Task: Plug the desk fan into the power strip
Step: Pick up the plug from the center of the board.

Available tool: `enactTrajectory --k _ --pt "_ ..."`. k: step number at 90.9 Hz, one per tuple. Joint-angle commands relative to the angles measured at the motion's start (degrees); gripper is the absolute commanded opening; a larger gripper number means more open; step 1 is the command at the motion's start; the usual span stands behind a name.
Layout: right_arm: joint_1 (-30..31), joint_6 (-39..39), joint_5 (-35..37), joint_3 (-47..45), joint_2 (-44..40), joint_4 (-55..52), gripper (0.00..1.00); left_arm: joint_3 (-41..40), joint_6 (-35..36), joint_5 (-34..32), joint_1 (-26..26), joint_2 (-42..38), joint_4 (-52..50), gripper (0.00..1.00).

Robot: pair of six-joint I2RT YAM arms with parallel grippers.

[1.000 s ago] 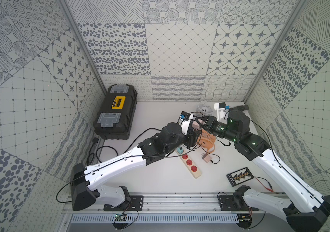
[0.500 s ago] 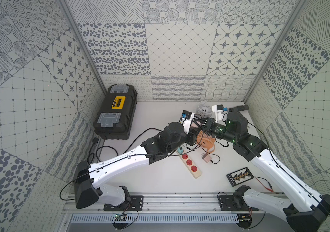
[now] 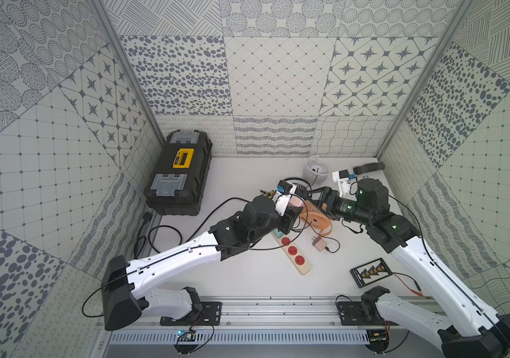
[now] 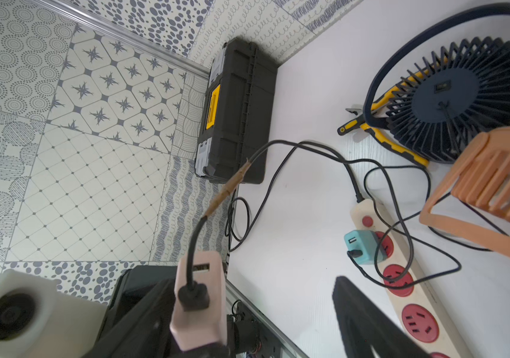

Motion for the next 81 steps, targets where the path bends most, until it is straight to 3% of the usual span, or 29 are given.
enactTrajectory --k 1,7,20,31,57,81 --pt "-0.18 -5.6 -10.48 1.63 0.05 -5.56 0.84 -2.58 12.28 13.89 1.62 -3.56 -1.39 0.0" --pt "-0.22 -6.86 -16.0 2.11 0.68 -7.07 0.84 -3.28 15.62 18.76 2.25 -4.57 -1.97 0.0" --pt "-0.22 -7.35 -22.21 1.88 0.35 -8.85 0.83 -2.23 19.53 21.65 2.45 -4.31 -6.07 0.0" --pt "-0.21 -6.68 -23.5 1.98 1.2 -9.15 0.78 -2.14 21.71 24.47 2.44 -3.69 -7.12 0.0" --pt "-0.2 -7.04 -25.69 4.1 3.46 -9.2 0.52 -2.14 24.02 28.94 2.37 -3.39 -8.41 0.0" --pt "1.26 -6.87 -27.64 2.32 4.02 -9.11 0.44 -2.19 24.11 29.04 2.36 -3.48 -8.71 0.0"
